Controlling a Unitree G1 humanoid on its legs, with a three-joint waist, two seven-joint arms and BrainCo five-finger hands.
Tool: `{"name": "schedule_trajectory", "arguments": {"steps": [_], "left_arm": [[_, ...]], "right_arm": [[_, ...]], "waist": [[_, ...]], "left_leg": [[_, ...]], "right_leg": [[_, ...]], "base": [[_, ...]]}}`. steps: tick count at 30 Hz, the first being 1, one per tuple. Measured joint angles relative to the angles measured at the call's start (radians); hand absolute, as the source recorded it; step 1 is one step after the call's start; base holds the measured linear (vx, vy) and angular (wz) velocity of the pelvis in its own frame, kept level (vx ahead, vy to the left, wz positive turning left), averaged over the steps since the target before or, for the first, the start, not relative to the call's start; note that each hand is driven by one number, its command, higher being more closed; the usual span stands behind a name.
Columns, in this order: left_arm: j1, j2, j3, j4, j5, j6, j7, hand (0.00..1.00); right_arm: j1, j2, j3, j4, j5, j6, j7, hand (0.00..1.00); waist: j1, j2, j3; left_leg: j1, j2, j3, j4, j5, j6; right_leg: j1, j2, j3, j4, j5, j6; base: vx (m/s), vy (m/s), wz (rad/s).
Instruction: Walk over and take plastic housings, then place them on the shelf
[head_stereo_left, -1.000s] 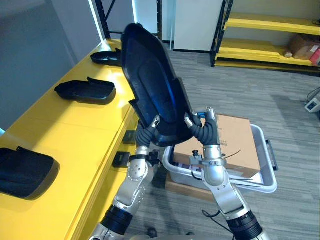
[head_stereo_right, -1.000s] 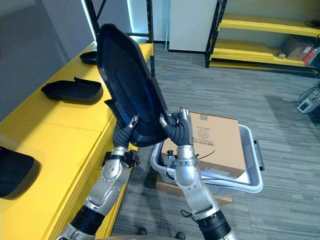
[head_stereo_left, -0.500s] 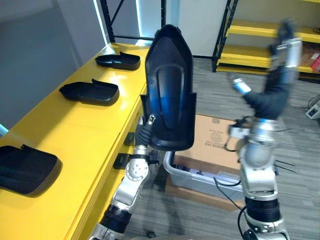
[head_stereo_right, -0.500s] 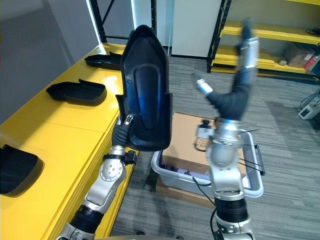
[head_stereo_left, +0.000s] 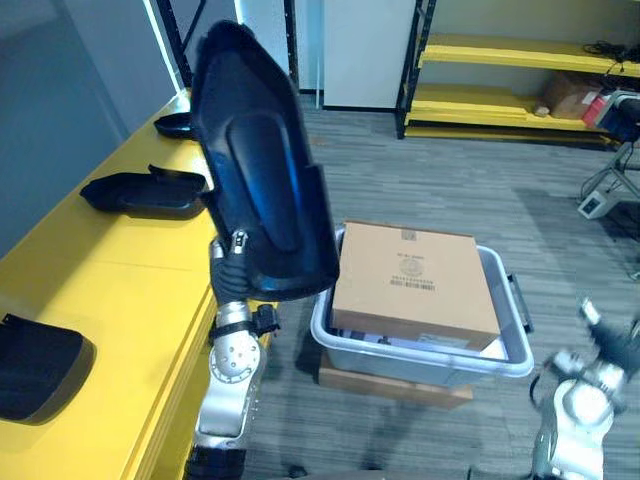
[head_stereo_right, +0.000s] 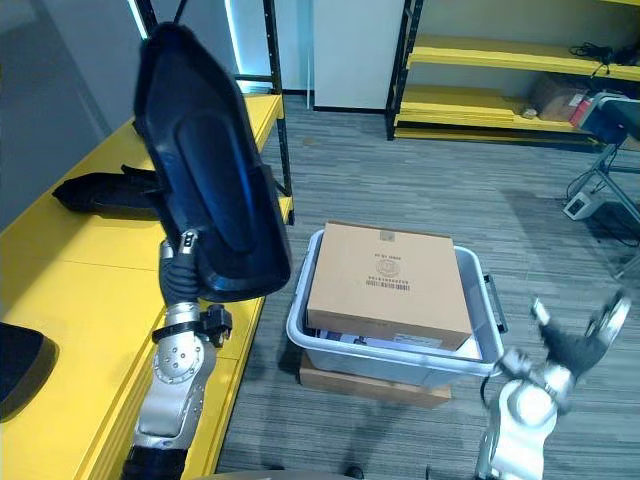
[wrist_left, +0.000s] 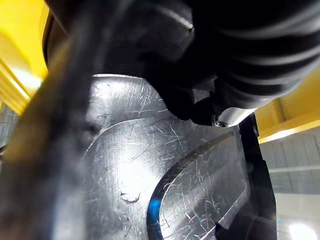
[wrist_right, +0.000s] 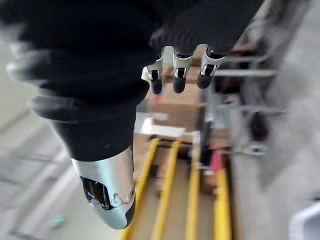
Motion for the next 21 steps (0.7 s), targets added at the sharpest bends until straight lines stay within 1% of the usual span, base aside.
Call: {"name": "schedule_trajectory", "arguments": {"steps": [1,4,7,10,13,14,15,16,17,18,19,20,21], "left_arm": [[0.010,-0.006,-0.001,0.000,0.000,-0.004,0.000,1.00],[0.016,-0.007,-0.003,0.000,0.000,-0.006,-0.001,1.00],[0.017,-0.007,-0.012,0.000,-0.002,-0.008,-0.001,1.00],[0.017,-0.008,-0.033,0.000,-0.002,-0.009,-0.001,1.00],[0.015,-0.009,-0.059,0.000,-0.002,-0.011,0.000,1.00],[0.015,-0.009,-0.059,0.000,-0.002,-0.012,0.000,1.00],[0.015,-0.010,-0.060,0.000,-0.002,-0.012,0.002,1.00],[0.015,-0.010,-0.061,0.000,-0.002,-0.013,0.003,1.00],[0.014,-0.010,-0.072,0.000,-0.002,-0.019,0.008,1.00],[0.014,-0.009,-0.086,0.000,-0.003,-0.024,0.018,1.00],[0.015,-0.008,-0.088,0.000,-0.003,-0.028,0.020,1.00],[0.012,-0.011,-0.091,-0.001,-0.003,-0.033,0.020,1.00],[0.012,-0.018,-0.100,-0.001,-0.002,-0.034,0.019,1.00]], "right_arm": [[-0.005,-0.003,0.009,0.130,-0.001,0.007,0.026,0.00],[-0.018,-0.008,0.058,0.330,-0.003,0.032,0.063,0.00],[-0.018,-0.008,0.106,0.463,-0.003,0.047,0.091,0.00],[-0.018,-0.008,0.125,0.506,-0.004,0.054,0.092,0.00],[-0.022,-0.016,0.159,0.533,-0.009,0.055,0.091,0.00],[-0.028,-0.019,0.164,0.543,-0.012,0.055,0.091,0.00],[-0.043,-0.027,0.170,0.557,-0.015,0.055,0.090,0.00],[-0.047,-0.031,0.175,0.562,-0.021,0.055,0.090,0.00],[-0.054,-0.042,0.189,0.578,-0.026,0.055,0.089,0.00],[-0.062,-0.052,0.193,0.583,-0.036,0.054,0.088,0.00],[-0.067,-0.054,0.193,0.583,-0.041,0.054,0.087,0.00],[-0.077,-0.062,0.194,0.583,-0.041,0.054,0.087,0.00],[-0.082,-0.077,0.196,0.583,-0.041,0.054,0.086,0.00]], "waist": [[0.002,0.002,0.002],[0.004,0.008,0.012],[0.009,0.014,0.022],[0.010,0.016,0.042],[0.030,0.008,0.070],[0.030,0.007,0.072],[0.031,0.008,0.077],[0.035,0.007,0.081],[0.049,0.007,0.093],[0.058,0.009,0.103],[0.058,0.010,0.104],[0.053,0.013,0.109],[0.054,0.021,0.113]], "left_leg": [[-0.002,0.000,0.000,0.000,-0.001,0.000],[-0.002,0.001,-0.002,0.000,-0.001,-0.001],[-0.003,0.000,-0.010,0.001,-0.001,-0.001],[-0.001,-0.006,-0.033,0.005,0.000,-0.001],[-0.022,-0.016,-0.077,0.034,0.000,-0.001],[-0.031,-0.020,-0.091,0.041,0.001,-0.001],[-0.048,-0.028,-0.127,0.043,0.008,-0.013],[-0.054,-0.032,-0.139,0.041,0.013,-0.020],[-0.067,-0.038,-0.145,0.037,0.023,-0.036],[-0.086,-0.034,-0.121,0.032,0.008,-0.041],[-0.099,-0.021,-0.064,0.034,0.002,-0.033],[-0.131,0.019,0.058,0.065,-0.001,-0.029],[-0.171,0.068,0.195,0.121,-0.004,-0.024]], "right_leg": [[0.001,0.000,-0.004,0.001,0.001,0.002],[0.002,-0.001,-0.011,0.007,0.000,-0.001],[0.005,-0.005,-0.018,0.025,-0.009,0.000],[0.007,-0.015,-0.047,0.062,-0.034,0.005],[0.006,-0.033,-0.092,0.121,-0.073,0.007],[0.001,-0.039,-0.107,0.133,-0.082,0.006],[-0.004,-0.049,-0.143,0.156,-0.096,0.005],[-0.008,-0.057,-0.162,0.167,-0.105,0.006],[-0.014,-0.071,-0.197,0.193,-0.119,0.004],[-0.014,-0.083,-0.245,0.208,-0.131,0.005],[-0.012,-0.088,-0.275,0.212,-0.135,0.005],[-0.009,-0.104,-0.337,0.224,-0.139,0.006],[-0.007,-0.119,-0.392,0.246,-0.149,0.005]], "base": [[0.04,0.001,0.04],[0.04,0.003,0.07],[0.05,0.010,0.08],[0.01,0.015,0.27],[-0.03,0.013,0.48],[-0.07,0.008,0.86],[-0.06,0.008,0.79],[-0.05,0.015,1.01],[-0.09,0.024,1.03],[-0.10,0.023,1.12],[-0.11,0.032,1.41],[-0.06,0.043,1.52],[-0.04,0.079,1.69]]}}
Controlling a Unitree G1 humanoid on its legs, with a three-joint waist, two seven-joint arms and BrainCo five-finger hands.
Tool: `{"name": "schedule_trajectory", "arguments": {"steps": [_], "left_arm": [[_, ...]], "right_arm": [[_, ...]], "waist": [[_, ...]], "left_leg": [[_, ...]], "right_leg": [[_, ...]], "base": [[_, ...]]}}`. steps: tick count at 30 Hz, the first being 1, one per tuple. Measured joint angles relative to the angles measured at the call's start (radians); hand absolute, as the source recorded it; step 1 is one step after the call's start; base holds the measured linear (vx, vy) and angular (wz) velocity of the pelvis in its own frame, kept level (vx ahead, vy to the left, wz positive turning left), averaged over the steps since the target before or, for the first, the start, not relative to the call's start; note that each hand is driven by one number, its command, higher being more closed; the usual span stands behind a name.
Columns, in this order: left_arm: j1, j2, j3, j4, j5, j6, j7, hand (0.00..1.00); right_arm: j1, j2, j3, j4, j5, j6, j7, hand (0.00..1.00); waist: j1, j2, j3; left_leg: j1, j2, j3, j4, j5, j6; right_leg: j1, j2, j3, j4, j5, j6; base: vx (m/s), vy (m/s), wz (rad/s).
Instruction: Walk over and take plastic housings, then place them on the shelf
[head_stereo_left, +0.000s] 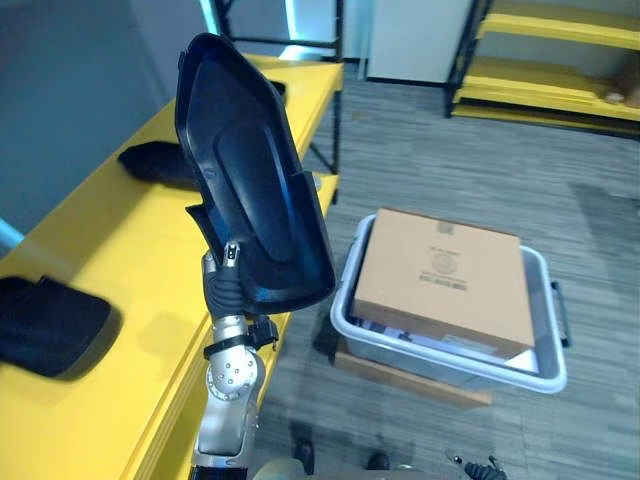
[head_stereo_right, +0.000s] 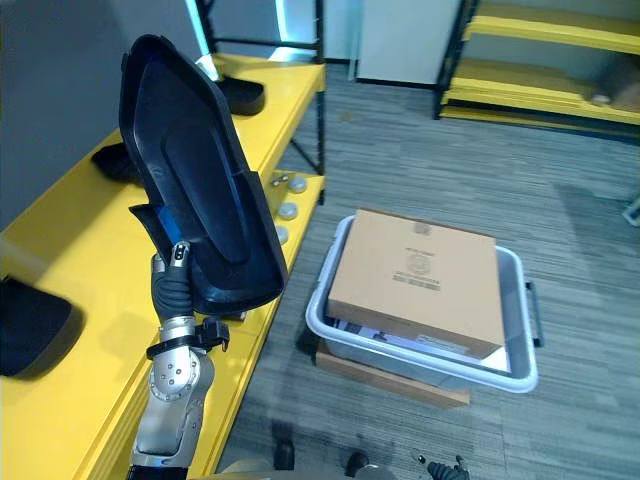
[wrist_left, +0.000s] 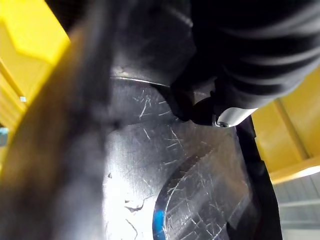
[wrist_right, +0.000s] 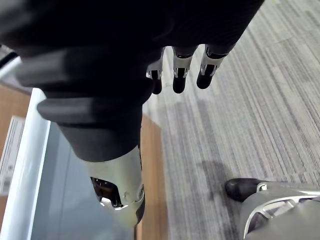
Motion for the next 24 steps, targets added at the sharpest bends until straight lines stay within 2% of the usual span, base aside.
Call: {"name": "schedule_trajectory", "arguments": {"steps": [1,2,3,5,6,8,9,11,12,14,15,18,19,20,22,23,24], "left_arm": [[0.000,-0.005,-0.008,0.000,0.000,0.000,0.000,1.00],[0.000,-0.005,-0.013,0.000,0.000,0.000,0.000,1.00],[0.005,-0.003,-0.025,0.000,0.000,-0.001,0.001,1.00],[0.005,0.002,-0.025,-0.001,0.000,-0.005,0.001,1.00],[0.005,0.012,-0.031,-0.002,0.000,-0.007,0.001,1.00],[0.005,0.014,-0.032,-0.011,-0.001,-0.008,0.001,1.00],[0.007,0.011,-0.029,-0.024,-0.006,-0.009,0.001,1.00],[0.026,0.010,-0.014,-0.041,-0.020,-0.013,0.002,1.00],[0.031,0.006,0.008,-0.044,-0.038,-0.014,0.002,1.00],[0.032,0.003,0.011,-0.045,-0.038,-0.014,0.006,1.00],[0.040,-0.001,0.012,-0.047,-0.038,-0.016,0.011,1.00],[0.047,0.000,0.020,-0.047,-0.038,-0.019,0.029,1.00],[0.047,0.001,0.013,-0.047,-0.038,-0.020,0.029,1.00],[0.047,0.002,0.000,-0.047,-0.037,-0.020,0.029,1.00],[0.046,0.004,-0.011,-0.046,-0.036,-0.020,0.030,1.00],[0.046,0.008,-0.025,-0.046,-0.035,-0.022,0.030,1.00],[0.046,0.012,-0.034,-0.046,-0.034,-0.027,0.028,1.00]], "right_arm": [[-0.007,-0.010,0.004,-0.003,0.000,-0.001,0.000,0.00],[-0.009,-0.016,0.005,-0.005,0.000,-0.002,0.000,0.00],[-0.012,-0.028,0.006,-0.014,0.000,-0.003,-0.001,0.00],[-0.024,-0.027,0.006,-0.022,0.001,-0.008,-0.004,0.00],[-0.031,-0.021,0.006,-0.023,0.001,-0.010,-0.004,0.00],[-0.047,-0.008,0.007,-0.023,0.001,-0.010,-0.004,0.00],[-0.056,-0.005,0.009,-0.024,0.000,-0.009,-0.002,0.00],[-0.075,-0.008,0.019,-0.031,-0.001,-0.008,0.000,0.00],[-0.085,-0.013,0.025,-0.043,-0.001,-0.009,0.000,0.00],[-0.094,-0.015,0.025,-0.042,-0.001,-0.010,0.001,0.00],[-0.096,-0.008,0.025,-0.038,-0.003,-0.009,0.003,0.00],[-0.085,0.002,0.029,-0.031,-0.006,0.000,0.004,0.00],[-0.078,0.001,0.029,-0.031,-0.010,0.000,0.003,0.00],[-0.062,0.002,0.029,-0.031,-0.012,0.001,0.003,0.00],[-0.042,0.001,0.029,-0.033,-0.013,0.002,0.001,0.00],[-0.018,0.003,0.031,-0.032,-0.013,0.004,-0.001,0.00],[-0.006,0.006,0.035,-0.032,-0.013,0.008,0.000,0.00]], "waist": [[0.001,0.013,-0.002],[0.001,0.016,0.000],[0.006,0.011,0.003],[0.003,0.014,0.002],[0.000,0.015,0.003],[0.001,0.014,0.003],[0.005,0.014,0.003],[0.010,0.007,0.003],[0.006,0.007,0.004],[0.000,0.006,0.005],[0.003,0.008,0.005],[-0.007,0.013,0.007],[-0.021,0.014,0.008],[-0.052,0.013,0.009],[-0.063,0.008,0.011],[-0.062,-0.003,0.013],[-0.060,-0.017,0.011]], "left_leg": [[-0.029,0.048,0.118,0.068,-0.013,0.039],[-0.036,0.063,0.144,0.106,-0.015,0.066],[-0.055,0.042,0.127,0.151,-0.029,0.089],[-0.069,0.002,0.078,0.143,-0.043,0.097],[-0.071,-0.015,0.063,0.123,-0.061,0.095],[-0.069,-0.037,0.067,0.093,-0.056,0.098],[-0.077,-0.046,0.061,0.100,-0.038,0.107],[-0.080,-0.065,0.049,0.123,-0.046,0.127],[-0.079,-0.090,0.020,0.144,-0.057,0.143],[-0.060,-0.117,-0.017,0.136,-0.072,0.162],[-0.037,-0.124,-0.043,0.111,-0.075,0.161],[0.032,-0.127,-0.115,0.062,-0.071,0.154],[0.044,-0.130,-0.145,0.056,-0.069,0.152],[0.060,-0.143,-0.194,0.056,-0.063,0.142],[0.073,-0.161,-0.227,0.062,-0.063,0.139],[0.077,-0.184,-0.253,0.068,-0.074,0.123],[0.080,-0.204,-0.275,0.077,-0.090,0.104]], "right_leg": [[0.000,-0.017,-0.044,0.043,-0.023,0.009],[0.002,-0.029,-0.063,0.072,-0.039,0.017],[0.011,-0.060,-0.088,0.121,-0.072,0.038],[0.024,-0.089,-0.135,0.142,-0.098,0.051],[0.037,-0.097,-0.163,0.131,-0.100,0.054],[0.062,-0.097,-0.202,0.093,-0.089,0.063],[0.077,-0.103,-0.228,0.093,-0.084,0.074],[0.088,-0.124,-0.231,0.114,-0.079,0.083],[0.098,-0.152,-0.221,0.151,-0.079,0.082],[0.070,-0.189,-0.138,0.250,-0.079,0.038],[0.031,-0.175,-0.009,0.299,-0.113,0.001],[-0.064,-0.057,0.249,0.304,-0.195,0.009],[-0.100,-0.022,0.314,0.302,-0.202,0.021],[-0.158,0.026,0.432,0.301,-0.200,0.025],[-0.190,0.046,0.519,0.299,-0.192,0.039],[-0.203,0.043,0.566,0.275,-0.170,0.052],[-0.202,0.031,0.570,0.244,-0.137,0.036]], "base": [[-0.01,0.078,1.26],[0.01,0.094,1.11],[0.02,0.084,0.88],[0.01,0.107,1.04],[0.01,0.100,1.27],[0.04,0.072,1.07],[0.09,0.083,0.77],[0.12,0.096,0.55],[0.20,0.125,0.67],[0.19,0.103,0.65],[0.13,0.052,0.38],[0.16,0.038,0.53],[0.18,-0.004,1.24],[0.16,-0.024,1.23],[0.13,-0.037,1.05],[0.07,-0.050,1.01],[0.13,-0.130,1.03]]}}
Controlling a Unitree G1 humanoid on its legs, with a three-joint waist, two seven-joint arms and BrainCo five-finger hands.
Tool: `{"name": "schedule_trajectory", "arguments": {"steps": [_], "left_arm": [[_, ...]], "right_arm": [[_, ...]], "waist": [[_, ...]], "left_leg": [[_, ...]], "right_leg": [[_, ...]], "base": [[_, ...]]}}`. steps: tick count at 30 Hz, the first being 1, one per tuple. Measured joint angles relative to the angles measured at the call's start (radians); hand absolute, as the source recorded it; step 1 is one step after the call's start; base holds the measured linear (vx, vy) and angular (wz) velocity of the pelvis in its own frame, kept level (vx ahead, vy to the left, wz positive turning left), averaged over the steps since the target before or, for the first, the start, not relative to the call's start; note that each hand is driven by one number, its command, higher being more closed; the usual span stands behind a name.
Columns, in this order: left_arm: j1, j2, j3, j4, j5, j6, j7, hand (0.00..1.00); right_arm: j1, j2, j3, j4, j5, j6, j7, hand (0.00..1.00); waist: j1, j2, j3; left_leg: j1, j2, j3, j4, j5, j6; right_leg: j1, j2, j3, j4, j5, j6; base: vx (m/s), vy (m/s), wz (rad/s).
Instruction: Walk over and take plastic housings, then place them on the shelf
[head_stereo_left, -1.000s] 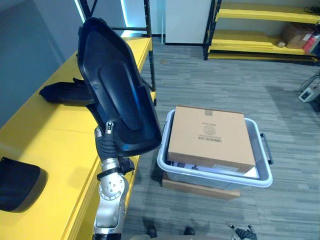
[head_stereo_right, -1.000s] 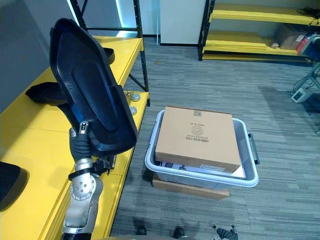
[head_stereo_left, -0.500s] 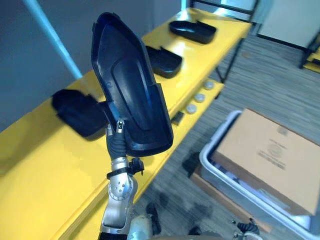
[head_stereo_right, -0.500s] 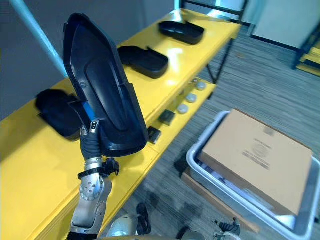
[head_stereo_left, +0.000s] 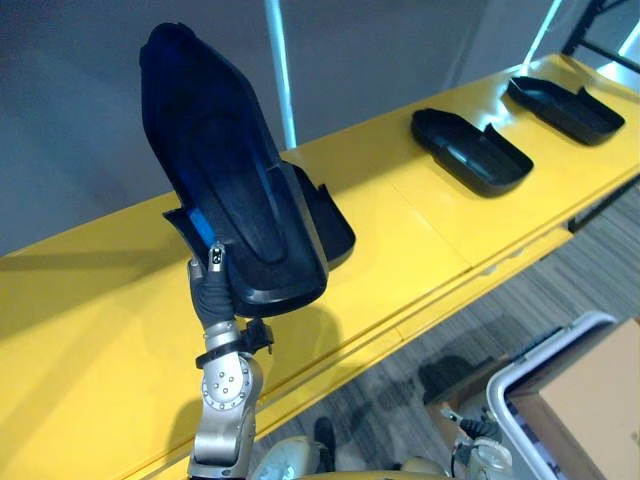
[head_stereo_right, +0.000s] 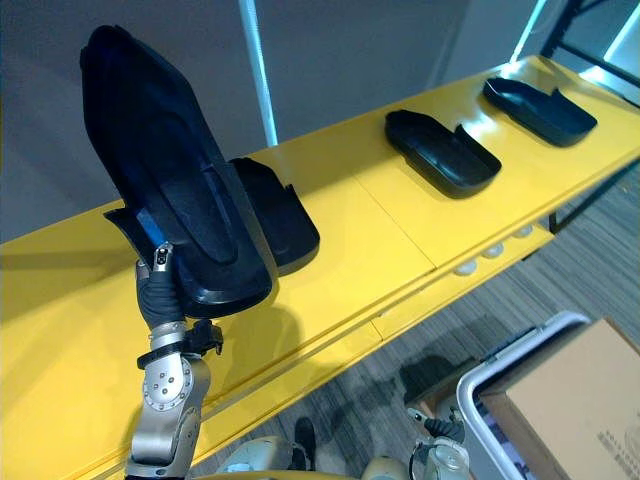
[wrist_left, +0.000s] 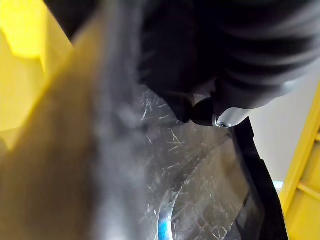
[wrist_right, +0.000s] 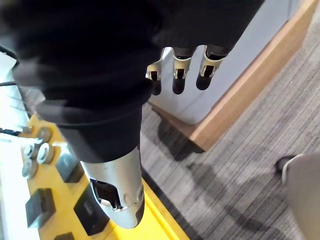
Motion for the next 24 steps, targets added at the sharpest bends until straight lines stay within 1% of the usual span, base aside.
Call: {"name": "schedule_trajectory", "arguments": {"steps": [1,2,3,4,5,6,9,10,12,15,17,18,19,20,21,22,23,24], "left_arm": [[0.003,-0.004,-0.001,0.001,0.000,-0.011,-0.002,1.00],[0.013,-0.010,0.000,0.001,-0.001,-0.012,-0.001,1.00],[0.031,-0.017,-0.001,0.001,-0.001,-0.013,-0.001,1.00],[0.040,-0.012,-0.001,0.001,-0.002,-0.013,-0.006,1.00],[0.041,-0.012,-0.001,0.001,-0.002,-0.013,-0.007,1.00],[0.038,-0.012,-0.003,0.001,-0.002,-0.013,-0.010,1.00],[0.036,-0.012,-0.008,0.006,-0.002,-0.013,-0.029,1.00],[0.034,-0.011,-0.008,0.009,-0.002,-0.013,-0.030,1.00],[0.033,-0.011,-0.008,0.016,-0.002,-0.012,-0.029,1.00],[0.010,0.000,-0.029,0.044,-0.002,-0.010,-0.027,1.00],[-0.002,0.009,-0.034,0.045,-0.002,-0.011,-0.027,1.00],[-0.013,0.009,-0.034,0.048,-0.002,-0.011,-0.027,1.00],[-0.022,0.008,-0.034,0.051,-0.002,-0.011,-0.026,1.00],[-0.037,0.009,-0.032,0.056,-0.002,-0.011,-0.026,1.00],[-0.043,0.008,-0.033,0.056,-0.003,-0.011,-0.024,1.00],[-0.043,0.007,-0.033,0.056,-0.004,-0.011,-0.021,1.00],[-0.044,0.007,-0.033,0.056,-0.005,-0.013,-0.014,1.00],[-0.047,0.007,-0.033,0.055,-0.011,-0.014,-0.005,1.00]], "right_arm": [[0.018,0.004,0.000,0.001,0.000,0.005,0.001,0.00],[0.019,0.003,0.000,0.001,0.000,0.005,0.001,0.00],[0.017,0.003,0.001,-0.001,0.000,0.005,0.001,0.00],[0.008,0.004,0.002,-0.001,-0.001,0.005,0.002,0.00],[0.003,0.003,0.002,-0.001,-0.004,0.005,0.002,0.00],[-0.001,0.003,0.001,-0.007,-0.010,0.003,0.003,0.00],[0.002,0.000,0.000,-0.007,-0.010,0.002,0.002,0.00],[0.003,0.001,-0.001,-0.007,-0.011,0.002,0.002,0.00],[0.004,0.001,-0.001,-0.007,-0.018,0.002,0.001,0.00],[0.008,0.004,0.000,0.001,-0.018,0.002,-0.002,0.00],[0.004,0.005,0.000,0.005,-0.018,0.001,-0.004,0.00],[-0.006,0.005,0.001,0.016,-0.018,0.000,-0.005,0.00],[-0.014,0.005,0.001,0.025,-0.018,-0.001,-0.005,0.00],[-0.025,0.002,0.001,0.040,-0.018,0.001,-0.008,0.00],[-0.028,-0.001,0.001,0.042,-0.018,0.002,-0.017,0.00],[-0.027,-0.004,0.002,0.042,-0.019,0.002,-0.020,0.00],[-0.028,-0.010,0.004,0.042,-0.019,0.003,-0.022,0.00],[-0.027,-0.017,0.009,0.042,-0.019,0.003,-0.022,0.00]], "waist": [[0.006,-0.012,0.000],[0.008,-0.001,-0.001],[0.009,0.012,-0.002],[0.010,0.030,-0.008],[0.009,0.030,-0.009],[0.006,0.037,-0.013],[0.004,0.029,-0.017],[0.003,0.024,-0.019],[0.004,0.023,-0.020],[0.003,0.020,-0.019],[0.005,0.017,-0.017],[0.003,0.013,-0.014],[0.002,0.014,-0.013],[-0.001,0.007,-0.008],[-0.004,0.003,-0.005],[-0.011,-0.001,-0.003],[-0.022,0.000,-0.003],[-0.025,0.004,-0.006]], "left_leg": [[0.003,-0.012,-0.006,0.008,-0.016,-0.006],[0.002,-0.004,-0.012,0.017,-0.027,-0.020],[-0.002,0.026,-0.002,0.025,-0.043,-0.039],[-0.003,0.048,0.002,0.033,-0.050,-0.050],[-0.003,0.058,0.002,0.033,-0.050,-0.051],[0.010,0.077,-0.001,0.025,-0.047,-0.056],[0.051,0.095,-0.001,-0.012,-0.033,-0.070],[0.056,0.098,-0.001,-0.021,-0.025,-0.081],[0.053,0.098,-0.004,-0.026,-0.016,-0.095],[0.029,0.090,-0.007,-0.012,0.006,-0.124],[-0.006,0.094,0.027,0.008,0.008,-0.123],[-0.035,0.133,0.141,0.057,-0.028,-0.112],[-0.058,0.160,0.195,0.092,-0.039,-0.099],[-0.093,0.217,0.261,0.168,-0.064,-0.096],[-0.106,0.269,0.285,0.225,-0.067,-0.092],[-0.111,0.304,0.281,0.256,-0.066,-0.094],[-0.111,0.337,0.269,0.267,-0.064,-0.098],[-0.109,0.366,0.251,0.265,-0.054,-0.114]], "right_leg": [[0.007,-0.016,0.002,-0.027,0.063,0.001],[0.017,-0.011,-0.004,-0.036,0.066,0.000],[0.039,0.009,-0.025,-0.075,0.082,-0.006],[0.057,0.029,-0.036,-0.108,0.093,-0.018],[0.064,0.038,-0.042,-0.122,0.099,-0.024],[0.092,0.057,-0.056,-0.153,0.108,-0.034],[0.134,0.076,-0.068,-0.193,0.115,-0.045],[0.142,0.077,-0.077,-0.203,0.115,-0.045],[0.150,0.076,-0.090,-0.214,0.117,-0.047],[0.161,0.056,-0.151,-0.216,0.117,-0.047],[0.157,0.042,-0.187,-0.216,0.118,-0.050],[0.144,0.034,-0.219,-0.208,0.119,-0.053],[0.136,0.027,-0.232,-0.199,0.117,-0.056],[0.123,0.008,-0.253,-0.177,0.116,-0.058],[0.121,-0.020,-0.267,-0.158,0.115,-0.057],[0.122,-0.041,-0.278,-0.146,0.114,-0.055],[0.123,-0.061,-0.282,-0.132,0.108,-0.045],[0.122,-0.084,-0.289,-0.116,0.097,-0.021]], "base": [[0.14,-0.139,0.67],[0.18,-0.183,0.39],[0.14,-0.162,0.14],[0.13,-0.157,0.04],[0.16,-0.196,0.03],[0.11,-0.129,0.04],[0.17,-0.148,0.04],[0.12,-0.105,0.10],[0.09,-0.054,0.23],[0.03,-0.018,0.54],[-0.03,0.018,0.68],[-0.04,0.034,0.50],[-0.05,0.042,0.63],[-0.07,0.119,0.58],[-0.10,0.204,0.60],[-0.10,0.252,0.46],[-0.07,0.299,0.35],[-0.05,0.382,0.39]]}}
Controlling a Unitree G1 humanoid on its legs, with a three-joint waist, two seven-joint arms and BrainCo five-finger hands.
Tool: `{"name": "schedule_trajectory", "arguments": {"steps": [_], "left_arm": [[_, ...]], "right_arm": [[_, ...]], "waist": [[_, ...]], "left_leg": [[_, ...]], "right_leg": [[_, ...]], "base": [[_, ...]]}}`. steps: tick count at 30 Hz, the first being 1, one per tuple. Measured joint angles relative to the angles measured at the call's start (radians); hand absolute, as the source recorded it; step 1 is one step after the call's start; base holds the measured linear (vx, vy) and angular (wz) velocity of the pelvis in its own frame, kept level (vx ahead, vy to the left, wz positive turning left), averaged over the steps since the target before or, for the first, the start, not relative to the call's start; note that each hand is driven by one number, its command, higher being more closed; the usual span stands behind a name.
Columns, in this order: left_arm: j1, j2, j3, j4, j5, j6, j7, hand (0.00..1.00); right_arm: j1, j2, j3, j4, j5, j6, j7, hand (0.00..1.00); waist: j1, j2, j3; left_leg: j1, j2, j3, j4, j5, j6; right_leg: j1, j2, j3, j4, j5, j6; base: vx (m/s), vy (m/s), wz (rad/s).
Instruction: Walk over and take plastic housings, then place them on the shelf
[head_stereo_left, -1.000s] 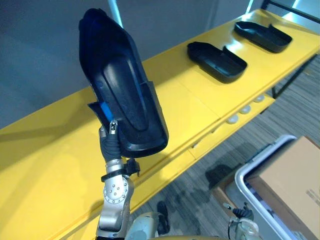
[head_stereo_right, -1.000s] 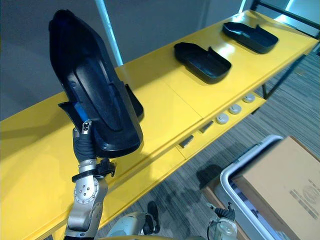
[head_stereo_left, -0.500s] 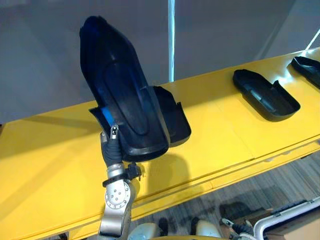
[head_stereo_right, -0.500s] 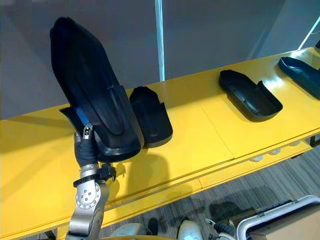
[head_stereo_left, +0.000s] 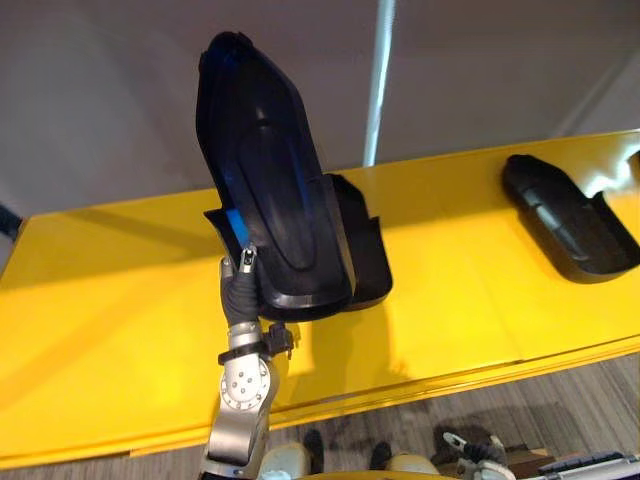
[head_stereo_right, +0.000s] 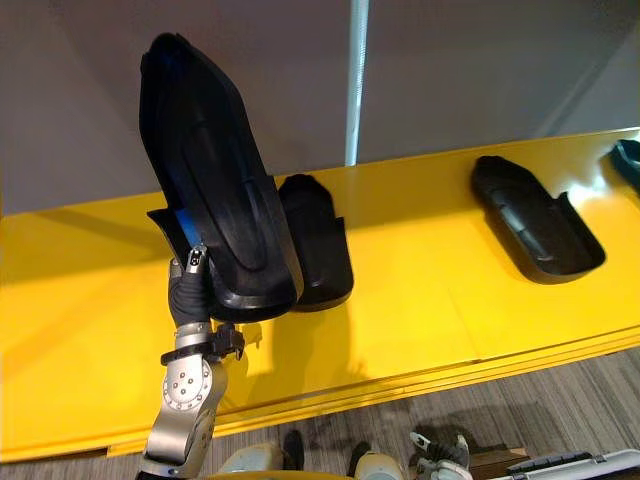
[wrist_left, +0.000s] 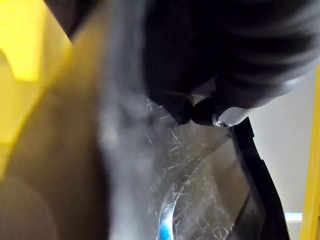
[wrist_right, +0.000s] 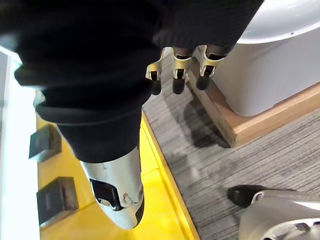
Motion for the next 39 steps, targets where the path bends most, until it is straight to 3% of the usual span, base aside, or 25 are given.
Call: {"name": "schedule_trajectory", "arguments": {"steps": [1,2,3,4,5,7,8,10,11,13,16,18,21,23,31,39], "left_arm": [[-0.014,-0.006,-0.002,0.000,-0.012,-0.002,0.003,1.00],[-0.019,-0.011,-0.004,0.000,-0.014,-0.002,0.004,1.00],[-0.032,-0.006,-0.009,0.001,-0.024,-0.002,0.008,1.00],[-0.039,0.024,-0.010,0.002,-0.036,-0.003,0.025,1.00],[-0.039,0.028,-0.008,0.002,-0.038,-0.003,0.028,1.00],[-0.043,0.050,-0.002,0.002,-0.053,-0.017,0.031,1.00],[-0.049,0.055,-0.002,0.003,-0.056,-0.023,0.032,1.00],[-0.053,0.086,0.002,0.005,-0.056,-0.027,0.036,1.00],[-0.052,0.091,0.002,0.010,-0.056,-0.027,0.037,1.00],[-0.042,0.079,0.001,0.025,-0.056,-0.025,0.035,1.00],[-0.040,0.056,-0.007,0.023,-0.055,-0.027,0.016,1.00],[-0.038,0.042,-0.011,0.021,-0.051,-0.025,0.008,1.00],[-0.033,0.036,-0.027,0.024,-0.036,-0.013,-0.001,1.00],[-0.025,0.034,-0.031,0.024,-0.030,-0.013,-0.005,1.00],[0.012,0.029,-0.028,0.024,-0.028,-0.008,-0.035,1.00],[0.015,0.030,0.043,0.102,0.014,0.013,-0.044,1.00]], "right_arm": [[0.002,-0.009,0.000,0.003,0.000,0.002,0.000,0.00],[0.000,-0.016,-0.001,0.004,0.000,0.004,-0.001,0.00],[-0.009,-0.010,-0.001,0.013,-0.002,0.008,-0.003,0.00],[-0.015,0.021,0.014,0.038,-0.009,0.012,0.000,0.00],[-0.015,0.025,0.021,0.040,-0.009,0.013,0.000,0.00],[-0.034,0.021,0.032,0.047,-0.015,0.022,-0.001,0.00],[-0.049,0.018,0.042,0.049,-0.019,0.026,-0.002,0.00],[-0.093,0.023,0.099,0.072,-0.037,0.037,-0.001,0.00],[-0.102,0.024,0.112,0.075,-0.042,0.040,0.000,0.00],[-0.096,0.025,0.115,0.076,-0.044,0.041,0.004,0.00],[-0.081,0.025,0.115,0.069,-0.042,0.038,0.006,0.00],[-0.068,0.021,0.108,0.066,-0.041,0.033,0.006,0.00],[-0.045,0.041,0.070,0.066,-0.034,0.032,0.006,0.00],[-0.042,0.053,0.040,0.067,-0.033,0.032,0.007,0.00],[-0.050,0.074,0.018,0.067,-0.008,0.025,0.008,0.00],[-0.039,0.073,0.018,0.066,-0.008,0.026,0.008,0.00]], "waist": [[-0.010,0.019,-0.008],[-0.011,0.031,-0.015],[-0.011,0.022,-0.013],[-0.006,-0.010,-0.006],[-0.004,-0.011,-0.005],[0.024,-0.008,-0.003],[0.033,0.000,0.001],[0.032,0.003,0.002],[0.032,0.001,0.002],[0.032,-0.003,0.000],[0.031,-0.015,-0.010],[0.025,-0.014,-0.011],[0.023,-0.030,-0.010],[0.016,-0.030,-0.010],[0.031,-0.034,-0.012],[0.025,-0.033,-0.022]], "left_leg": [[0.000,0.028,-0.065,-0.027,0.024,-0.057],[0.000,0.017,-0.109,-0.039,-0.010,-0.109],[-0.010,-0.015,-0.117,-0.030,-0.044,-0.097],[-0.034,-0.049,-0.111,0.026,-0.060,-0.070],[-0.044,-0.049,-0.111,0.042,-0.065,-0.063],[-0.102,-0.043,-0.078,0.162,-0.129,-0.023],[-0.117,-0.036,-0.064,0.185,-0.163,-0.004],[-0.154,-0.035,-0.014,0.195,-0.189,0.013],[-0.156,-0.038,-0.001,0.184,-0.189,0.026],[-0.115,-0.083,0.031,0.086,-0.162,0.059],[-0.068,-0.170,0.023,-0.074,-0.090,0.065],[-0.063,-0.209,-0.012,-0.141,-0.021,0.072],[-0.018,-0.253,-0.032,-0.208,0.056,0.121],[-0.001,-0.259,-0.038,-0.209,0.065,0.135],[0.036,-0.236,-0.027,-0.243,0.081,0.110],[0.079,-0.240,-0.002,-0.343,0.132,0.100]], "right_leg": [[-0.021,-0.031,-0.007,0.042,-0.023,0.057],[-0.038,-0.044,-0.002,0.065,-0.025,0.071],[-0.050,-0.067,0.010,0.077,-0.018,0.092],[-0.041,-0.095,0.020,0.034,0.030,0.120],[-0.034,-0.096,0.021,0.020,0.042,0.124],[-0.032,-0.087,0.064,-0.083,0.135,0.152],[-0.038,-0.080,0.083,-0.115,0.168,0.135],[-0.076,-0.075,0.101,-0.158,0.198,0.046],[-0.089,-0.066,0.104,-0.135,0.183,0.065],[-0.074,0.022,0.170,-0.004,0.051,0.138],[-0.010,0.152,0.251,-0.036,-0.079,0.104],[0.016,0.181,0.312,-0.120,-0.067,0.051],[0.045,0.161,0.312,-0.132,-0.051,0.027],[0.077,0.158,0.314,-0.132,-0.050,0.024],[0.104,0.178,0.347,-0.169,-0.025,-0.010],[0.106,0.180,0.378,-0.225,0.018,0.005]], "base": [[-0.06,0.423,0.32],[-0.05,0.497,0.30],[-0.07,0.466,0.13],[-0.07,0.444,0.10],[-0.11,0.400,-0.06],[-0.19,0.462,-0.51],[-0.20,0.401,-0.78],[-0.22,0.336,-0.66],[-0.20,0.282,-0.46],[-0.09,0.217,-0.23],[-0.01,0.143,0.03],[0.01,0.056,0.22],[0.07,0.024,0.27],[0.09,-0.037,0.26],[-0.03,-0.051,-0.06],[-0.06,0.000,-0.15]]}}
